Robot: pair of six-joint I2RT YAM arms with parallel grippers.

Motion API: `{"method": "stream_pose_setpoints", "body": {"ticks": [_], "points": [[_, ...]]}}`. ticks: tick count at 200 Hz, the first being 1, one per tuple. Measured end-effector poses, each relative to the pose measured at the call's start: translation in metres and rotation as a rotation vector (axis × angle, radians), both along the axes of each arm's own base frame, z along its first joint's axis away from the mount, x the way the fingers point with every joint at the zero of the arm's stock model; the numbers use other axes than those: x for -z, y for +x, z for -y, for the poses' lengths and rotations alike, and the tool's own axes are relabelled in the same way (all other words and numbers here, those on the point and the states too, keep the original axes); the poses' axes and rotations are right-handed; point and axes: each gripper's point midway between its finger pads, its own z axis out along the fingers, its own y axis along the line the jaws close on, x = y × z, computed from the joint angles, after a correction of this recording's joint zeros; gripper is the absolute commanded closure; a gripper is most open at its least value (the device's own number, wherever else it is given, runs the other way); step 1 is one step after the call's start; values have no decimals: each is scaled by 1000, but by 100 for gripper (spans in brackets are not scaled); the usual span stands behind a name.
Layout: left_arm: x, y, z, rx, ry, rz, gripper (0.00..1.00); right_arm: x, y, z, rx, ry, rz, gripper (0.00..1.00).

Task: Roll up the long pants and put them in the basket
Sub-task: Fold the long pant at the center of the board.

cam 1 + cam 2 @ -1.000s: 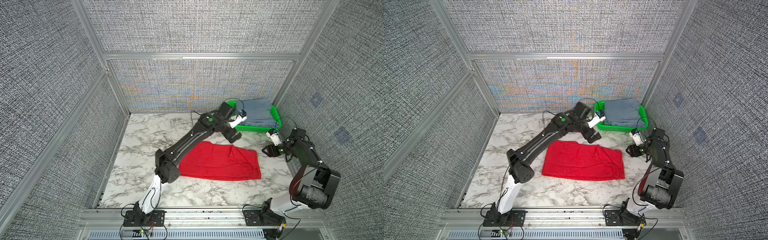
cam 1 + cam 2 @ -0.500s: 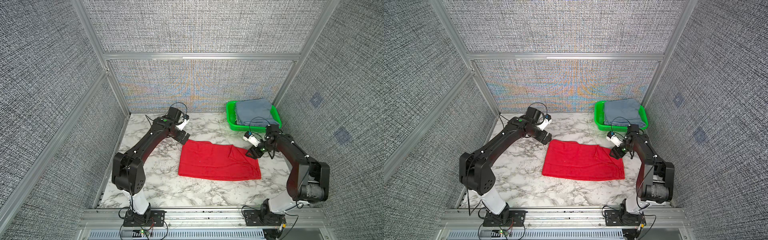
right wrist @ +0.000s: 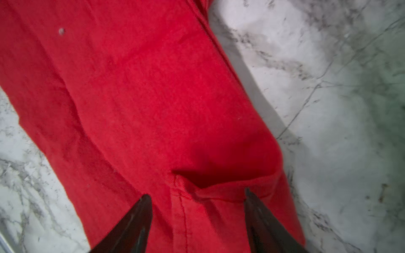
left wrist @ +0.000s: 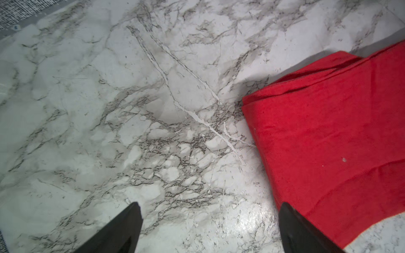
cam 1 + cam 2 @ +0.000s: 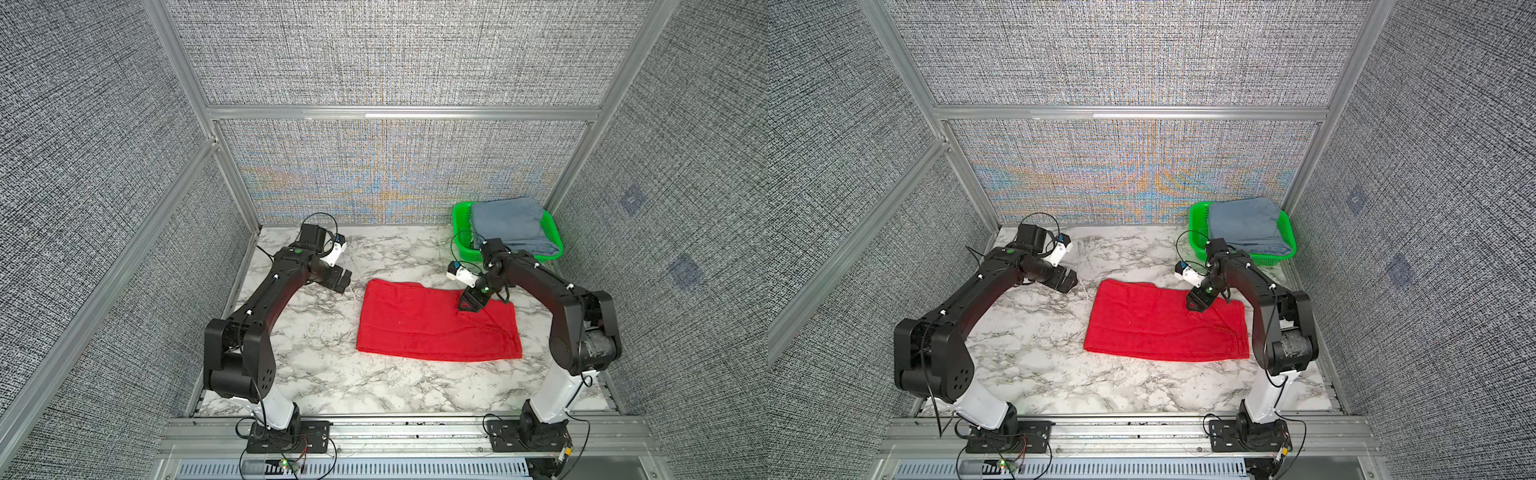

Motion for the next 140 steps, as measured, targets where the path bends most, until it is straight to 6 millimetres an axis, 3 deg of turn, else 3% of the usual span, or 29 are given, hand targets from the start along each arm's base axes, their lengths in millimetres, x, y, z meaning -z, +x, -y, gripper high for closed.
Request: {"method": "stream_pose_setpoints", "body": {"ticks": [41,82,112,140], "points": [[-5,6,4,8,-24,27,1,4,-19,1,-4,-12,-20,32],[-12,9,8,17,-45,44,1,26,-38,6,-8,-52,-79,34],[-12,9,9,19,-48,43,1,37,-36,8,-6,-67,-92,38],[-12,9,9,19,-48,43,1,44,-31,9,0,-80,-89,49]]}}
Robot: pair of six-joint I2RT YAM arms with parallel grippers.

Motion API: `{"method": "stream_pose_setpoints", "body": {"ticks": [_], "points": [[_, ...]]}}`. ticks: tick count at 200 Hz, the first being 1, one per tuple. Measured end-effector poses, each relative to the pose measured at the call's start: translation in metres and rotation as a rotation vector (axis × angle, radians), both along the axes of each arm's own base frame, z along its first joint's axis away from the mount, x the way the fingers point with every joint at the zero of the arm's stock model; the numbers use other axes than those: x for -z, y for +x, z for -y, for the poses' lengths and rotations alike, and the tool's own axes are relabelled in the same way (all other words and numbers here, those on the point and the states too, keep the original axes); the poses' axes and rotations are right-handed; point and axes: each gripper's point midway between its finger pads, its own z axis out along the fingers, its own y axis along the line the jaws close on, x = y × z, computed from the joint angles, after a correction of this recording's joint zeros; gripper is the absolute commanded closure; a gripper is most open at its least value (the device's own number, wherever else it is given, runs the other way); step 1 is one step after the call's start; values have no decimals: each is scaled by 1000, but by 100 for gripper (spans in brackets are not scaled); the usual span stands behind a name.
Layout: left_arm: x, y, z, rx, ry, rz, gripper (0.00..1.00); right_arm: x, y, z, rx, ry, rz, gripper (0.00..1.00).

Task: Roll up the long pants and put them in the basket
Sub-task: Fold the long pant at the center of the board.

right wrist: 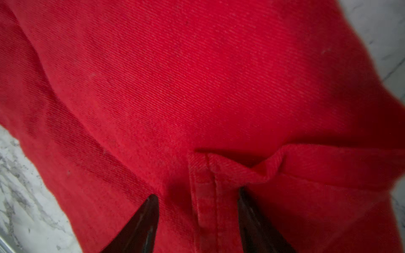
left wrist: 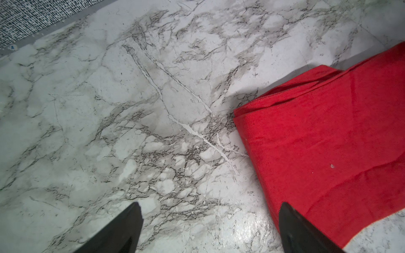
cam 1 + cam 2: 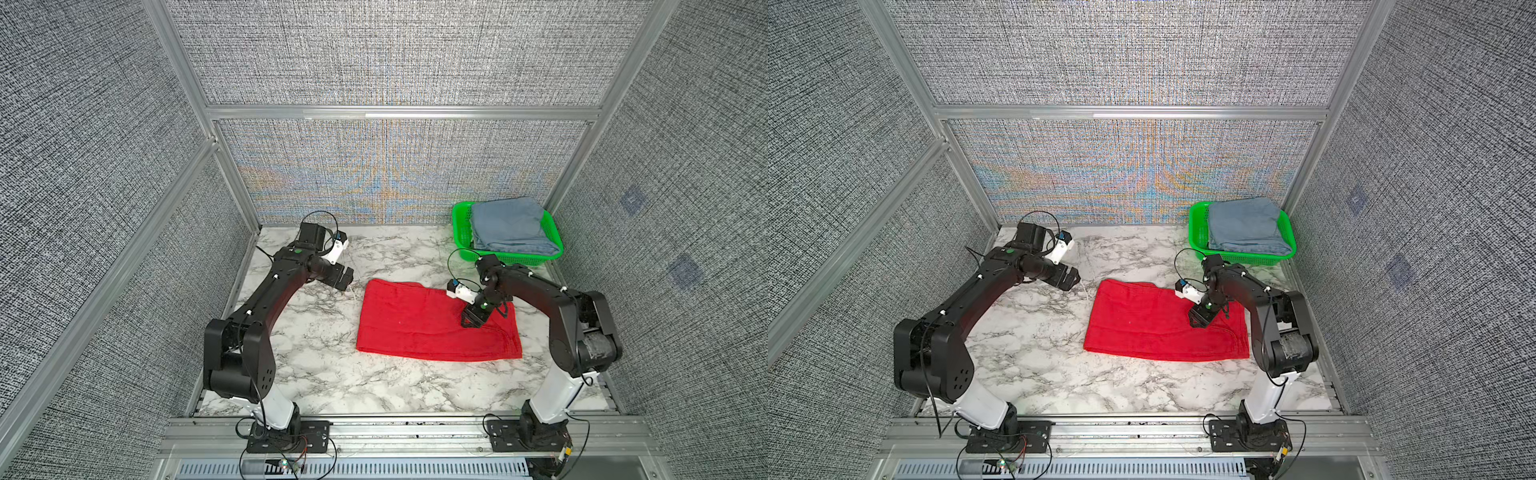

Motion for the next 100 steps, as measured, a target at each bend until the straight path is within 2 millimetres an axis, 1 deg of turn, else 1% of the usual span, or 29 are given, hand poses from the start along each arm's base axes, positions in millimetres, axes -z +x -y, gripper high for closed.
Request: {"method": "stream_pose_setpoints", "body": {"ticks": [68,100], "points": [[1,0,0,1,0,-1,1,6,8,2,20,-16,15,72],[1,-2,0,1,1,-3,1,7,10,3,28,-24,20,81]]}}
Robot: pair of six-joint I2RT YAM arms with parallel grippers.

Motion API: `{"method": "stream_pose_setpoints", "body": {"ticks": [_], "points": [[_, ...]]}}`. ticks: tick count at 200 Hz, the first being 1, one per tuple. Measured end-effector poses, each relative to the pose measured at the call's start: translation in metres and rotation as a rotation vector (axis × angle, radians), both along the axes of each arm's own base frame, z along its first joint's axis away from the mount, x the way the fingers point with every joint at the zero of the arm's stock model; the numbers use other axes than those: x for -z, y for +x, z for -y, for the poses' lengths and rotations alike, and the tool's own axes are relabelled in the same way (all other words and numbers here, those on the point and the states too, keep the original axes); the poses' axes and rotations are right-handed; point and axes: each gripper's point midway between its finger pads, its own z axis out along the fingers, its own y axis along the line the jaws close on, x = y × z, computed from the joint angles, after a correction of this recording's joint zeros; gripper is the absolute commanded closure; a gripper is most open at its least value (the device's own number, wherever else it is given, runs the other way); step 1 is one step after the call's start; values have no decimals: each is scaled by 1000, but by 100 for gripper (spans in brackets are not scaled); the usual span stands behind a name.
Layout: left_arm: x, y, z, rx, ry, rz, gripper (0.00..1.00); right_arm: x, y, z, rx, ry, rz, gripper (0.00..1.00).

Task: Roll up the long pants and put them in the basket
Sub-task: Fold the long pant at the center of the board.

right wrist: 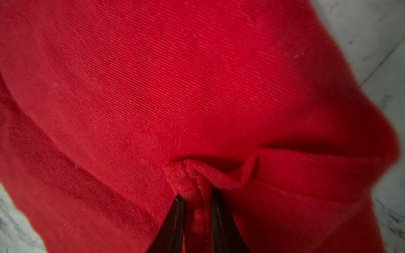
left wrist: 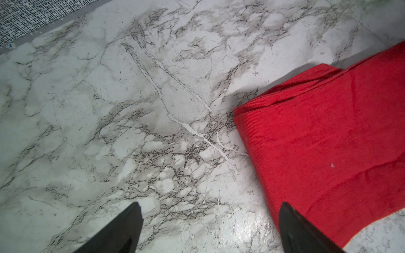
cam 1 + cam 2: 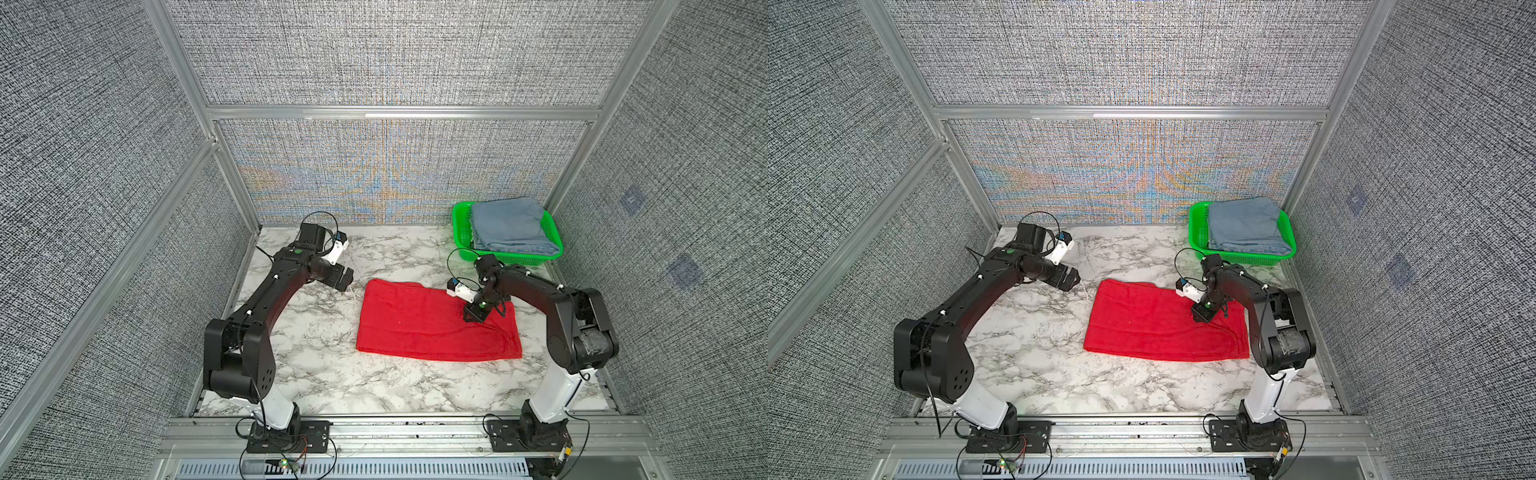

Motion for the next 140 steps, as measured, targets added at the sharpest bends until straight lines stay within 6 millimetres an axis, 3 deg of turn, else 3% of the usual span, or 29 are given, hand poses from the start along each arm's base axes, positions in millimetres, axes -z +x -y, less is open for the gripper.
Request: {"method": "stream_pose_setpoints", "body": {"ticks": [55,103,140], "points": [[-1,-3,0,3,1,4,1,-5,1,0,5,2,14,82],[-1,-3,-1,5,2,5,1,-38,11,4,37,43,80,89],[0,-5,-1,8,0,2,1,-54,13,20,91,59,111,90]]}}
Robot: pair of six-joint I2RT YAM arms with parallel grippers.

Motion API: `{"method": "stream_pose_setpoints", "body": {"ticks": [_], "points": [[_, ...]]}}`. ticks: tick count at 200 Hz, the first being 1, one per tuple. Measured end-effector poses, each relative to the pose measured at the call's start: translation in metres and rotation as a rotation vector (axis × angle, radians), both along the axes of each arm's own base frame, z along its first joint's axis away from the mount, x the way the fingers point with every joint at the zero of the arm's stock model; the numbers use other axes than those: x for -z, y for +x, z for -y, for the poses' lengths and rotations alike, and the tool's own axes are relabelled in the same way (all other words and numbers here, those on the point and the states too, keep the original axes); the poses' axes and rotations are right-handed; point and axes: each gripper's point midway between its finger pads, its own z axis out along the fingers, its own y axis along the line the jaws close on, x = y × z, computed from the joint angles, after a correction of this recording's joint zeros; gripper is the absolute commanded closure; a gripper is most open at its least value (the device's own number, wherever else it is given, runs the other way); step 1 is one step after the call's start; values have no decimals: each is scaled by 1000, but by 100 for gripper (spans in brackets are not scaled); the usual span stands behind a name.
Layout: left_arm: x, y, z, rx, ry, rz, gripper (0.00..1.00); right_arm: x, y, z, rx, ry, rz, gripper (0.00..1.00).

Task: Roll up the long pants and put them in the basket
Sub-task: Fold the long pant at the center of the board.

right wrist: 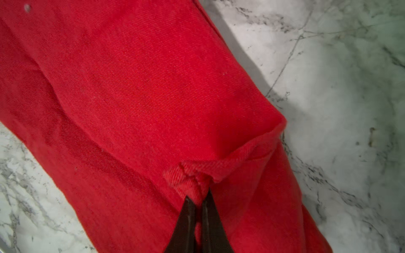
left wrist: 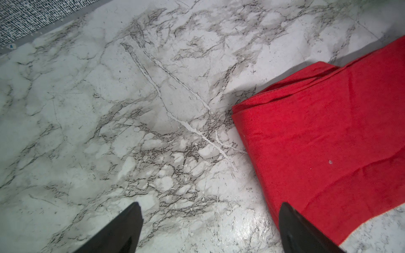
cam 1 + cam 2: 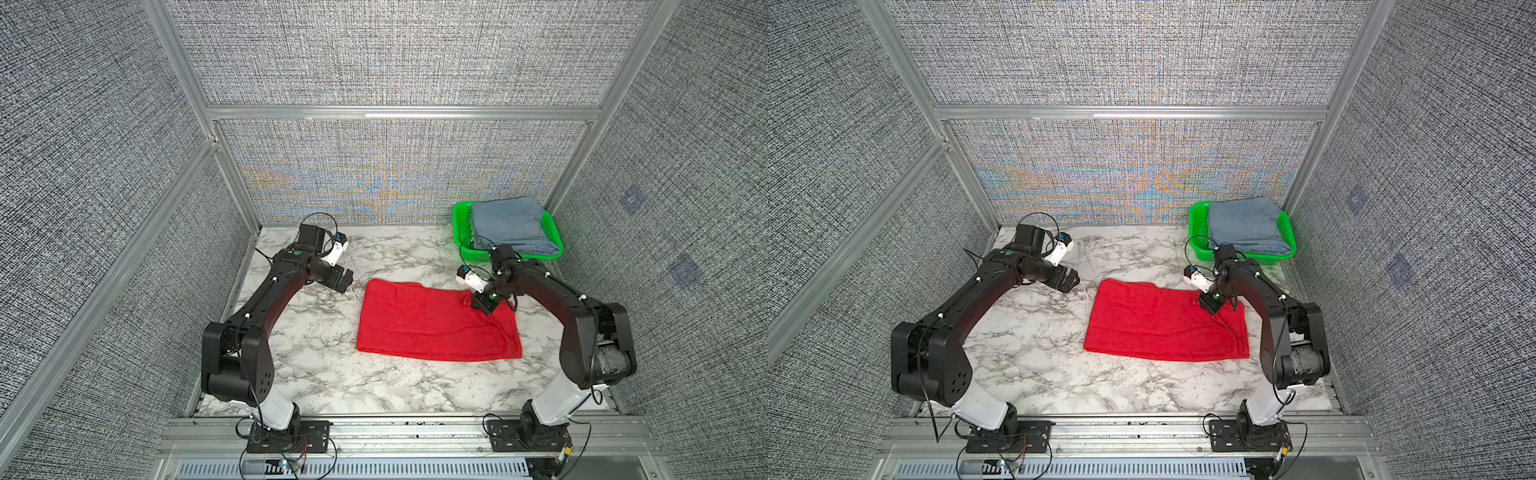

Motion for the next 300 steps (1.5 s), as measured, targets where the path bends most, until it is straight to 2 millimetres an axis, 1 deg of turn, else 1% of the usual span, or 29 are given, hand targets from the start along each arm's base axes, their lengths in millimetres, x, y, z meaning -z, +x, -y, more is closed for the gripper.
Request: {"method": "stream_pose_setpoints", "body": {"ticks": [61,73,79,87,95,107,114,141,165,196,209,228,252,270,284,300], "points": [[1,-2,-1,9,4,5,1,-7,-3,40,127,25,18,87],[2,-3,-1,10,5,2,1,-7,-3,46,152,33,19,79],[2,-3,-1,11,5,1,1,-6,-3,49,161,35,18,73],[3,-4,0,16,4,1,1,-5,-2,53,177,37,19,62],[3,-4,0,19,3,0,1,-5,-1,58,192,37,21,54],[3,-5,1,22,-1,-3,1,-4,2,64,212,34,29,47],[4,-5,2,25,-4,-5,1,-4,3,67,226,30,32,45],[4,-6,3,35,-8,-6,1,-2,9,80,277,7,43,44],[7,-9,3,40,-9,-12,1,-7,16,90,314,-16,73,44],[8,-13,4,52,-11,-15,1,-19,21,92,326,-23,110,43],[10,-15,5,62,-18,-24,1,-23,19,93,327,-28,118,43],[18,-19,12,90,-44,-63,1,-23,11,94,332,-38,118,41],[32,-29,22,157,-80,-143,1,-16,-5,95,341,-43,87,41],[45,-36,29,206,-105,-207,1,-12,-13,97,347,-47,71,41],[57,-42,31,223,-117,-258,1,-11,-15,97,350,-46,67,41],[64,-46,34,234,-129,-288,1,-17,-12,97,349,-41,82,41]]}}
